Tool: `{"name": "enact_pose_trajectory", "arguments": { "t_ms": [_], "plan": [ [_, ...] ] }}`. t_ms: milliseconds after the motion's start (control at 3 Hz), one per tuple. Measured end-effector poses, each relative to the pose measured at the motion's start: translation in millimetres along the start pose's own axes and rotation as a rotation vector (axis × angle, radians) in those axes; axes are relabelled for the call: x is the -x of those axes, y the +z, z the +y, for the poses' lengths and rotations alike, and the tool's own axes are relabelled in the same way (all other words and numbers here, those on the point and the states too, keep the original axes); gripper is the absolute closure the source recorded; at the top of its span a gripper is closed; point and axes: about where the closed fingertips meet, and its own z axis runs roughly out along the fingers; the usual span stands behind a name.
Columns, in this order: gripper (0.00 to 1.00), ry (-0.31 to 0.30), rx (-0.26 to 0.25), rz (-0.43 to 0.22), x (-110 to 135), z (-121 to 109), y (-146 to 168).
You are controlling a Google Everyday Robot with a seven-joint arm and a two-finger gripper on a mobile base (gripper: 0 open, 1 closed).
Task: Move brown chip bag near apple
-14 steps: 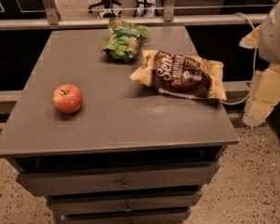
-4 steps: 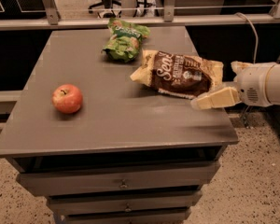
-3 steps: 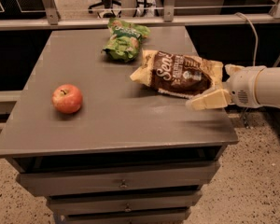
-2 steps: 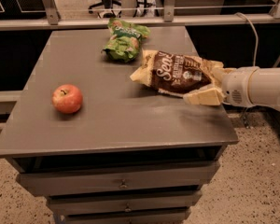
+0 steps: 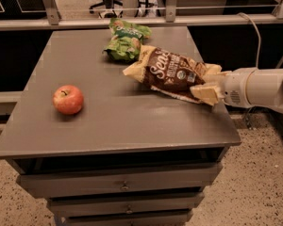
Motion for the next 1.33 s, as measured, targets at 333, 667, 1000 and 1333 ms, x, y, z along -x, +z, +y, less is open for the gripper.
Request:
{"name": "enact_pose_trajectory", "arguments": {
  "t_ms": [333,667,1000,1333],
  "plan": [
    [1.00,-0.017,-0.004,-0.005,7.8,-3.3,-7.7],
    [1.00,-0.104,0.087,-0.018,43.3,10.3,-27.9],
    [1.00,-0.172,0.225,0.008,60.7,47.3,-41.8],
    [1.00,-0.221,0.387,0.017,71.2,100.9,-49.0]
  ]
}}
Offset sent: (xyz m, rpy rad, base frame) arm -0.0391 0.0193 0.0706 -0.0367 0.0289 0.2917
